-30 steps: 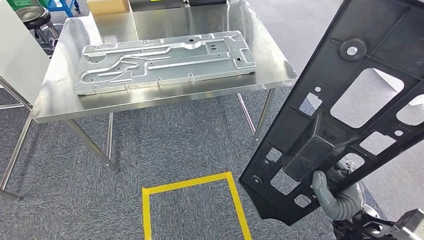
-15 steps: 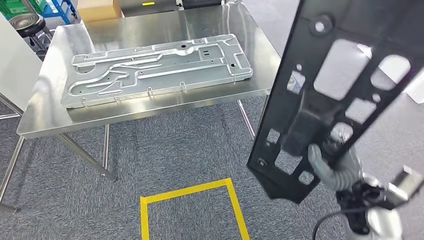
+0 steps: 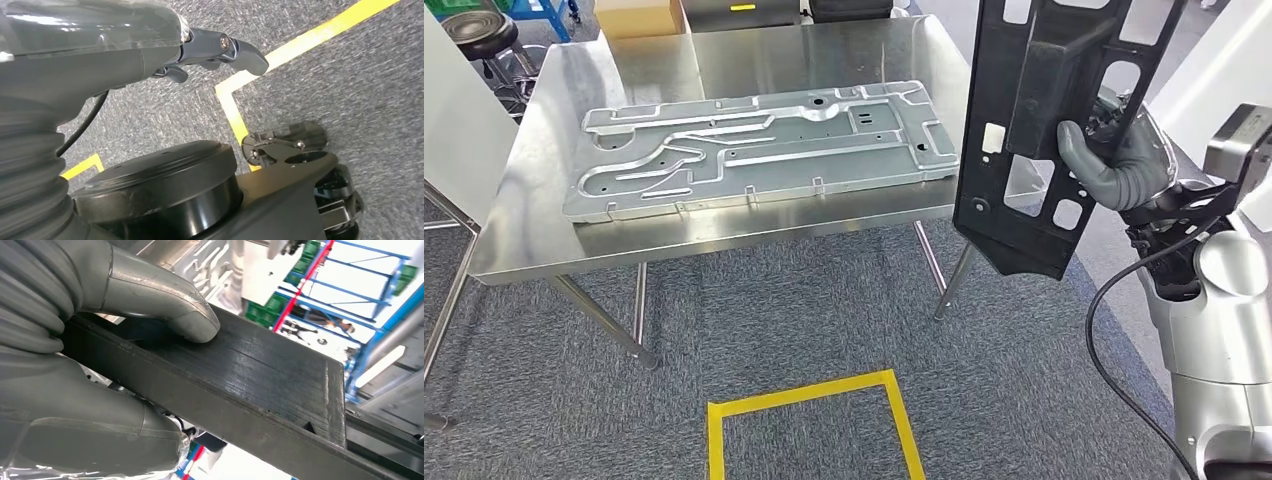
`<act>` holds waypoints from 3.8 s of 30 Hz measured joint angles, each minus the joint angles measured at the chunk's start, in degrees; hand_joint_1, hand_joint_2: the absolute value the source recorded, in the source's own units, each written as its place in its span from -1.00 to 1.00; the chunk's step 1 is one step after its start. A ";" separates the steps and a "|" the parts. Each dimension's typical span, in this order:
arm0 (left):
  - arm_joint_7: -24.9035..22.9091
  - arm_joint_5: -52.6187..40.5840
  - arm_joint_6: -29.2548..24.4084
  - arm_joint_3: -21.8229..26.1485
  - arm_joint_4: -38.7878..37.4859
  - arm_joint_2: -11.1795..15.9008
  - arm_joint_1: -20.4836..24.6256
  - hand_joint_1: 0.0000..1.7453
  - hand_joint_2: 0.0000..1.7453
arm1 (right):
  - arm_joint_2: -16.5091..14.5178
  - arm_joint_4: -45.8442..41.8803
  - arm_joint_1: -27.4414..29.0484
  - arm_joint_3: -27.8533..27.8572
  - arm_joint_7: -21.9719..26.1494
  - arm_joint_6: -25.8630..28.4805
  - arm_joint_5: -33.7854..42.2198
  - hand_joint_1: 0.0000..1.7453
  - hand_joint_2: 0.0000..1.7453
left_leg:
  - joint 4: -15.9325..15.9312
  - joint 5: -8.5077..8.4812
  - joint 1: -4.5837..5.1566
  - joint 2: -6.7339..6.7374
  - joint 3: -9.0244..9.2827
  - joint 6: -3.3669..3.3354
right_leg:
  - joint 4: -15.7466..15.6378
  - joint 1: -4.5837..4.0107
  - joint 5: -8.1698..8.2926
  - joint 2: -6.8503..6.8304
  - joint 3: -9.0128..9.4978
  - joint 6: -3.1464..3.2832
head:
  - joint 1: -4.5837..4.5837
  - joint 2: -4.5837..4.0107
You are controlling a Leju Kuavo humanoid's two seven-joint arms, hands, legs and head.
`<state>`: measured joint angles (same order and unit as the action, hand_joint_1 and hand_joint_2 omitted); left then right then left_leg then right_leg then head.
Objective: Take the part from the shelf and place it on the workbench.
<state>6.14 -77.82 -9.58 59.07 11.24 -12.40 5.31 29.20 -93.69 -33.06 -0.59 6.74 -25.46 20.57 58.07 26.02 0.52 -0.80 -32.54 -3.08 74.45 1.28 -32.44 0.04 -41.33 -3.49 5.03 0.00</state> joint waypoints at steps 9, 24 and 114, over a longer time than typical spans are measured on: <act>0.10 0.10 0.03 -0.25 -0.02 -0.32 -0.18 -1.00 1.00 | 3.73 4.02 -2.57 -2.95 0.50 1.75 1.78 1.00 1.00 | -0.29 3.67 0.43 -0.44 3.35 1.75 | -17.19 -0.60 9.41 -0.02 5.41 2.81 | 0.02 0.00; 0.54 0.37 -0.50 -0.22 -0.01 -0.23 0.22 -1.00 1.00 | 2.06 15.76 -16.90 -14.63 -0.56 4.98 -2.93 1.00 1.00 | 0.51 -2.07 -0.81 0.40 -3.14 2.28 | -17.54 0.58 4.43 0.14 10.65 0.36 | 0.07 0.00; -0.82 -2.48 1.77 -2.57 -0.11 1.26 1.29 -1.00 -1.00 | -30.69 74.33 -34.56 -54.70 0.09 33.64 -77.37 -1.00 -1.00 | 1.03 -0.47 -1.45 0.27 -1.43 3.81 | -15.97 -1.16 10.11 0.22 4.47 3.13 | 0.01 0.00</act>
<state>5.32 -80.30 -7.81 56.50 11.13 -11.14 6.59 -1.49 -19.36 -67.62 -55.29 6.84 8.19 -56.80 59.11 25.55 -0.93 -0.53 -33.98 0.73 58.48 0.12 -22.33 0.26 -36.86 -0.36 5.03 0.00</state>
